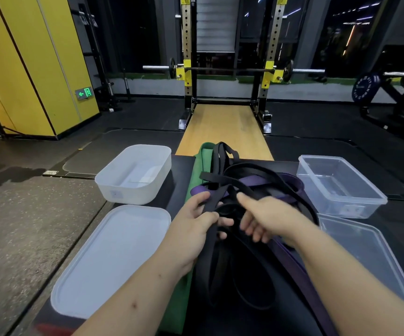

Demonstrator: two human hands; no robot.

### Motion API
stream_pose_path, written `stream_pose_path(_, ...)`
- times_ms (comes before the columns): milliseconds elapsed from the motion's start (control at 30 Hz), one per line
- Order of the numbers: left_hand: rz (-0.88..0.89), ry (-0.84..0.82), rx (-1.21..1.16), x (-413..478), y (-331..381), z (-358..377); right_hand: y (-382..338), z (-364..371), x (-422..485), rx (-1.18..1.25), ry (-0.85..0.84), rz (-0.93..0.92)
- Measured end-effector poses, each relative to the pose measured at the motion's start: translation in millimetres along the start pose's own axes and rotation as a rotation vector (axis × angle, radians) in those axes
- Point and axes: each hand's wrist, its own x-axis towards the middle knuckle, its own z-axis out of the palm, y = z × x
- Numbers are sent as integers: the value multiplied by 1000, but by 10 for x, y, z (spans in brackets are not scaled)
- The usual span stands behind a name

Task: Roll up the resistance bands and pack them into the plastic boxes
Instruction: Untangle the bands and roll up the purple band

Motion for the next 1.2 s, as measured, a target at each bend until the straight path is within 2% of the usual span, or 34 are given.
stream_pose_path(67, 25, -24, 32, -58, 23, 67, 160, 154, -34, 157, -91, -41)
stream_pose_path(200, 2, -81, 127, -178, 8, 167, 219, 301, 32, 431, -70, -196)
stream_pose_path(267, -30, -92, 149, -223, -5, 192, 112, 322, 7, 355, -8, -285)
stream_pose_path(400, -136, -65, 89, -253, 26, 183, -103, 188, -79, -23, 52, -369)
stream_pose_path(567, -205, -9, -153, -213, 123, 55, 40, -121, -92, -132, -142, -252)
stream_pose_path(667, -170, 5, -250, -147, 192, -33, 186, -296, -120, -98, -155, -170)
stream_pose_path(733, -150, 11, -264, -107, 206, -57, 271, -330, -108, -28, -93, -136)
stream_pose_path(800, -148, 10, -245, -93, 200, -44, 311, -288, -135, 23, -125, -129)
stream_pose_path(900, -151, -15, -229, -118, 205, 33, 280, -76, -280, 88, -285, -229)
stream_pose_path(1000, -132, -45, -255, -134, 256, 108, 208, 155, -511, 298, -373, -316)
stream_pose_path(1200, -24, -79, -232, -46, 462, 225, 138, 479, -977, 291, -295, -404)
